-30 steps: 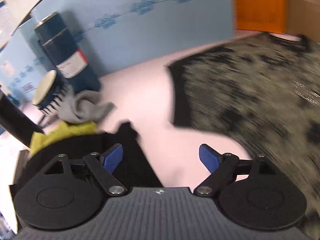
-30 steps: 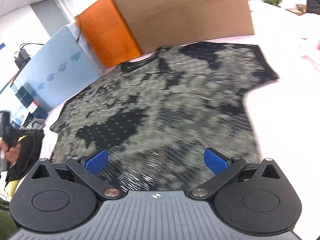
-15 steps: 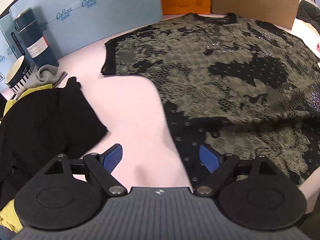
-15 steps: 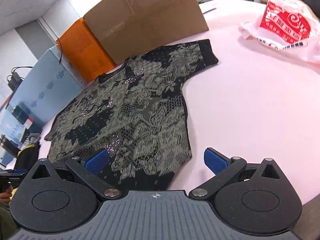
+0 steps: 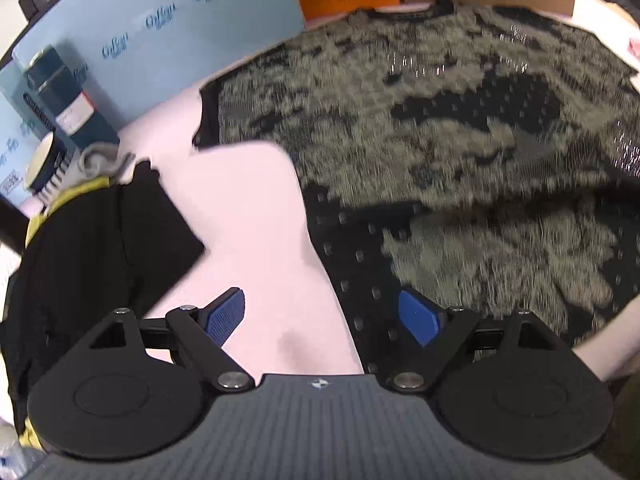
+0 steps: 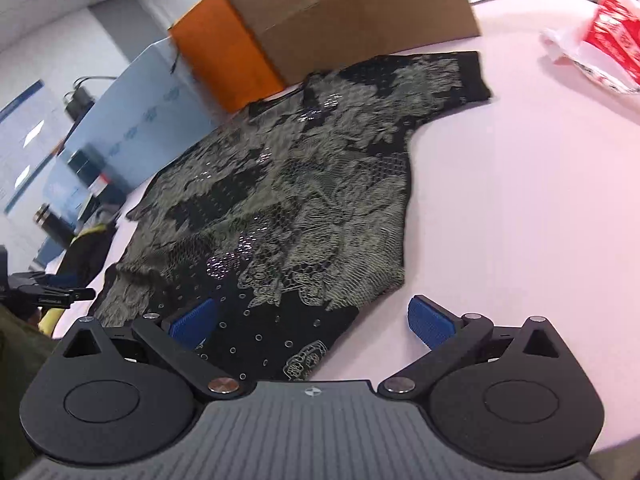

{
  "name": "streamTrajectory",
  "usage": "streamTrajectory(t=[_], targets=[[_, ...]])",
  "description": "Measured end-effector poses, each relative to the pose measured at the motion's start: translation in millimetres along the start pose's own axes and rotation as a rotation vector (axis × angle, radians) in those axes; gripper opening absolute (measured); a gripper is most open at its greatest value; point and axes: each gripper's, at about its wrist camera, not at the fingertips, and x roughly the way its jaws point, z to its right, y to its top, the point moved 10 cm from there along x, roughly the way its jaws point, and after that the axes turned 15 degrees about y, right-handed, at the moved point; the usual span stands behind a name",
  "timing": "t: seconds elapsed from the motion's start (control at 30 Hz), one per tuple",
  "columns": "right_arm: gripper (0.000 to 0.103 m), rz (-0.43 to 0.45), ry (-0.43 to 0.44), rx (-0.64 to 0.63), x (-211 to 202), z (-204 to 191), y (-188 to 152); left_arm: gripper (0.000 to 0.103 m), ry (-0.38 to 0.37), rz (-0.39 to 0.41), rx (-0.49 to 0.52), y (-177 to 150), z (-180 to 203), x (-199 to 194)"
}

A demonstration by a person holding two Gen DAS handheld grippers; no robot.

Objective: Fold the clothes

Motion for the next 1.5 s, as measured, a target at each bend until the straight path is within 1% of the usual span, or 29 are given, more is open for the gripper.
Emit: streamTrajectory(t=[0.07,0.13,0.3,0.43,0.5,0.53,0.57,0.6,0.63,0.7,0.8,0.87,0.93,1.0,1.07,1.13,1.2,1.3,1.4,1.43,1.47,1.5], targets=[[0.103,-0.003,0.01,-0.002,5,5,6,0.083,0.002,-0.024,-0.026,-7,2,-2],[0.103,-0.009,0.024,-0.002,8,12,13,0.083,-0.011,-0.041,-0.066,-14,3,-6],[0.103,-0.039,0.104,-0.033,16,26,25,0.086,-0.072,-0.115,-0.224,-33,8,-14],[0.103,-0.049,0.15,-0.046,23,29,34,0.086,-0.075,-0.171,-0.33,-45,11,-19],[0.103,-0.053,0.161,-0.047,27,29,37,0.058,-0.089,-0.156,-0.362,-46,13,-26],[0.103,-0.055,0.167,-0.05,28,28,38,0.029,-0.096,-0.144,-0.37,-45,13,-29],[0.103,-0.057,0.174,-0.054,30,29,39,0.007,-0.099,-0.133,-0.379,-43,12,-32],[0.103,-0.058,0.18,-0.057,30,29,39,0.001,-0.1,-0.124,-0.389,-42,9,-34],[0.103,-0.057,0.186,-0.056,31,29,40,0.001,-0.084,-0.109,-0.403,-40,4,-35],[0.103,-0.052,0.196,-0.051,30,31,41,0.001,-0.025,-0.094,-0.435,-37,-12,-34],[0.103,-0.033,0.193,-0.03,30,32,42,0.001,0.033,-0.117,-0.463,-40,-35,-25],[0.103,-0.011,0.185,-0.02,30,32,42,0.001,0.056,-0.138,-0.447,-44,-43,-19],[0.103,0.013,0.173,-0.004,30,33,42,0.003,0.057,-0.153,-0.412,-46,-43,-15],[0.103,0.038,0.163,0.018,28,34,42,0.004,0.039,-0.156,-0.371,-47,-40,-12],[0.103,0.057,0.171,0.05,25,34,40,0.014,0.024,-0.154,-0.328,-47,-35,-10],[0.103,0.074,0.181,0.083,22,35,38,0.018,0.012,-0.149,-0.289,-47,-31,-8],[0.103,0.059,0.213,0.105,20,30,33,0.021,0.002,-0.149,-0.263,-47,-27,-6],[0.103,-0.014,0.27,0.077,24,16,23,0.027,-0.002,-0.145,-0.23,-45,-23,-2],[0.103,-0.074,0.303,0.059,27,11,24,0.038,0.006,-0.139,-0.198,-39,-22,0],[0.103,-0.091,0.312,0.066,26,11,25,0.045,0.011,-0.137,-0.191,-37,-23,0],[0.103,-0.108,0.318,0.073,26,12,26,0.048,0.016,-0.135,-0.185,-35,-25,-1],[0.103,-0.122,0.322,0.081,25,11,27,0.05,0.033,-0.13,-0.176,-33,-28,-2]])
